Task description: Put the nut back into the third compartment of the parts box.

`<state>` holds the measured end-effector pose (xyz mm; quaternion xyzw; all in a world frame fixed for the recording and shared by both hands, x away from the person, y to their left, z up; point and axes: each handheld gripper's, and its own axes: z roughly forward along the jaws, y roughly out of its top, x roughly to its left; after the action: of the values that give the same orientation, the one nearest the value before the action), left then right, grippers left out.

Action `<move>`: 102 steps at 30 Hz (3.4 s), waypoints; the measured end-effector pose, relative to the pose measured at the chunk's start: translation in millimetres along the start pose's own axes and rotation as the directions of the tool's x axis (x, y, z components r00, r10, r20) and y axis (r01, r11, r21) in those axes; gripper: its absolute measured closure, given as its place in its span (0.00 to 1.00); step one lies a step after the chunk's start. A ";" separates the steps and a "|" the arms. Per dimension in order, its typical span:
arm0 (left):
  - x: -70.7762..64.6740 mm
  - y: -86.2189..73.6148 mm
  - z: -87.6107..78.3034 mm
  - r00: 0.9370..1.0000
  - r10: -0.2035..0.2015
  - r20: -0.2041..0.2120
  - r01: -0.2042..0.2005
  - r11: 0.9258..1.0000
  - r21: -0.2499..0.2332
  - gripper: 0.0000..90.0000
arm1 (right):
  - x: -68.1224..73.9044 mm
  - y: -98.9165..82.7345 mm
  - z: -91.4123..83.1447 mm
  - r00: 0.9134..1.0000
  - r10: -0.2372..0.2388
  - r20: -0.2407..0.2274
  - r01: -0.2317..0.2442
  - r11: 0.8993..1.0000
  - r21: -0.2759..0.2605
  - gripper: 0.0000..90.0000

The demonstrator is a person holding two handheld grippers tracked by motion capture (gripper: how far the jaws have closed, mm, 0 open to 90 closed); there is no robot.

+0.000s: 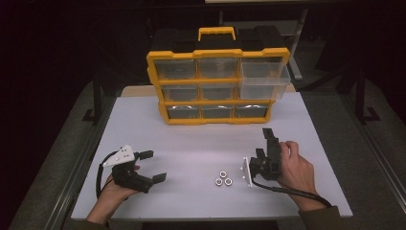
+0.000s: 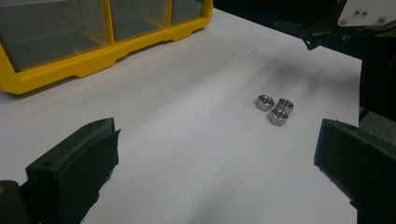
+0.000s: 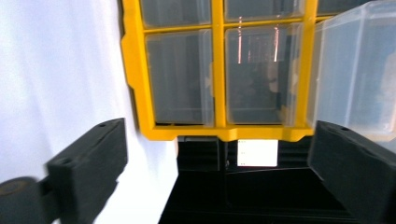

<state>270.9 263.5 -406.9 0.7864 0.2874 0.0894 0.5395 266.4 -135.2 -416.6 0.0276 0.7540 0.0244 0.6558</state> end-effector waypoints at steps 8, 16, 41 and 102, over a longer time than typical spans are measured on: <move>-0.1 -0.2 1.3 1.000 -0.001 0.000 0.001 1.000 0.001 0.00 | 9.1 -3.8 1.8 0.996 0.065 -0.061 -0.063 0.997 0.031 0.00; -0.1 0.1 0.5 1.000 0.003 0.000 -0.003 1.000 0.006 0.00 | 16.3 -2.6 -1.1 0.994 0.081 -0.075 -0.079 0.997 0.022 0.00; -0.4 -0.6 1.6 1.000 0.004 -0.003 -0.004 1.000 0.008 0.00 | 10.5 -13.4 2.7 0.892 0.396 -0.218 -0.395 0.917 0.053 0.00; 0.4 0.7 -1.0 0.996 0.077 -0.055 -0.078 0.997 -0.021 0.00 | -7.7 -53.6 22.9 0.238 0.832 -0.501 -0.863 0.418 0.283 0.00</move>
<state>271.0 264.3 -406.0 0.7879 0.2702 0.1348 0.5367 289.6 -189.3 -416.0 0.4037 0.7747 0.4007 0.2764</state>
